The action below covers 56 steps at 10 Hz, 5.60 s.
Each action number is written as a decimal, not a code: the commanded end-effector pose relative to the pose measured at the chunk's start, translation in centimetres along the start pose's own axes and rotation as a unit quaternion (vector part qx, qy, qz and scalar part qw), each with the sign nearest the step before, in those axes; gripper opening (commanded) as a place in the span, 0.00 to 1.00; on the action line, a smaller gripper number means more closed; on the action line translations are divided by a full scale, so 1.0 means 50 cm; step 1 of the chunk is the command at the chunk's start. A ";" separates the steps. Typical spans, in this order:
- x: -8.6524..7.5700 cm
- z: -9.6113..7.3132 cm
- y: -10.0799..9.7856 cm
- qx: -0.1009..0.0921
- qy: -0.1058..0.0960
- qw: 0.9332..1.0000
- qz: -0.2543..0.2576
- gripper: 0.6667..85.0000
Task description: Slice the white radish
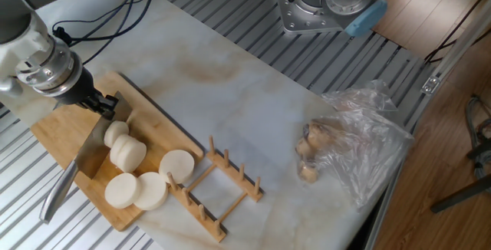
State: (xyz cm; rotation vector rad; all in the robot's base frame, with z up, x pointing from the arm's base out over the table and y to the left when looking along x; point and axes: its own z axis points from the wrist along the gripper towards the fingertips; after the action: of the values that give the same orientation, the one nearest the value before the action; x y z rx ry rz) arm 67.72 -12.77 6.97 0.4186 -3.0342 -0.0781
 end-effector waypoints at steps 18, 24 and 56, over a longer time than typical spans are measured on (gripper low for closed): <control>0.005 -0.167 0.042 -0.012 0.031 0.999 0.018 0.01; 0.012 -0.266 0.203 -0.029 0.038 0.994 0.100 0.01; 0.062 -0.076 0.530 0.023 0.019 0.981 0.191 0.01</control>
State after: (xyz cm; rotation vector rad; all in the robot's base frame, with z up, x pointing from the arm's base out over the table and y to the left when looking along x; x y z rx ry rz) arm 58.03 11.53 13.82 -0.1564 -3.0096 0.0315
